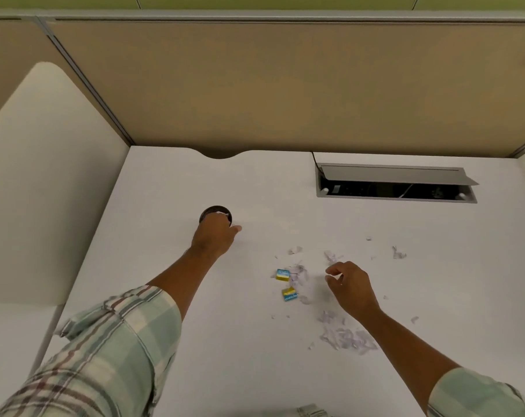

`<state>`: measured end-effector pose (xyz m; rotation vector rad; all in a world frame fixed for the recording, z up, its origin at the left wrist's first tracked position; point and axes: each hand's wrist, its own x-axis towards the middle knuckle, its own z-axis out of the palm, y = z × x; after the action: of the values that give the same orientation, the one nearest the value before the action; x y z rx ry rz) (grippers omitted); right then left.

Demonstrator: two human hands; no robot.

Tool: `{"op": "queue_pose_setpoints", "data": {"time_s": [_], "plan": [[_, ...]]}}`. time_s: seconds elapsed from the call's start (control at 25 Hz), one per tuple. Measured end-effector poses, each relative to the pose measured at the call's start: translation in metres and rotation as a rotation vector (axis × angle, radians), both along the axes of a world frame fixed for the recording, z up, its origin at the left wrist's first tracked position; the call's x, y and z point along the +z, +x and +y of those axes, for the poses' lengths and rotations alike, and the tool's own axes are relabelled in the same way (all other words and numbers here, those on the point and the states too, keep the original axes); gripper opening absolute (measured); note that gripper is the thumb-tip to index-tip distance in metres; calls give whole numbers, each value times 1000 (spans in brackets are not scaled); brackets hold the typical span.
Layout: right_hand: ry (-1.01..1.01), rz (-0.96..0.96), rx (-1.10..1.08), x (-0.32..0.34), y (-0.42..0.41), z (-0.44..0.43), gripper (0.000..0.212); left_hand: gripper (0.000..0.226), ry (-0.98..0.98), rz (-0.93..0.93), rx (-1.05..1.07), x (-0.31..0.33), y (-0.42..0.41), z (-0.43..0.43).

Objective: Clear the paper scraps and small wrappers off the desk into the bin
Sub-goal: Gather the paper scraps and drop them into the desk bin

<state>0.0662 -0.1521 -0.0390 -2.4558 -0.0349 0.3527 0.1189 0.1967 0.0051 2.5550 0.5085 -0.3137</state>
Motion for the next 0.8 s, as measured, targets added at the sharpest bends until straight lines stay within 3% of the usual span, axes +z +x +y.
{"op": "queue_pose_setpoints", "data": {"time_s": [0.08, 0.36, 0.52, 0.64, 0.8], "plan": [[-28, 28, -17, -3, -10, -27, 9, 47, 44, 54, -32, -6, -2, -8], [-61, 70, -76, -11, -29, -88, 12, 40, 165, 193, -31, -18, 2, -12], [-55, 45, -35, -12, -24, -94, 12, 23, 144, 94, -3, -1, 1, -27], [-63, 11, -2, -13, -13, -92, 13, 22, 187, 46, 29, 8, 1, -32], [-204, -57, -44, -9, 22, -96, 35, 21, 487, -242, -190, 23, -2, -55]]}}
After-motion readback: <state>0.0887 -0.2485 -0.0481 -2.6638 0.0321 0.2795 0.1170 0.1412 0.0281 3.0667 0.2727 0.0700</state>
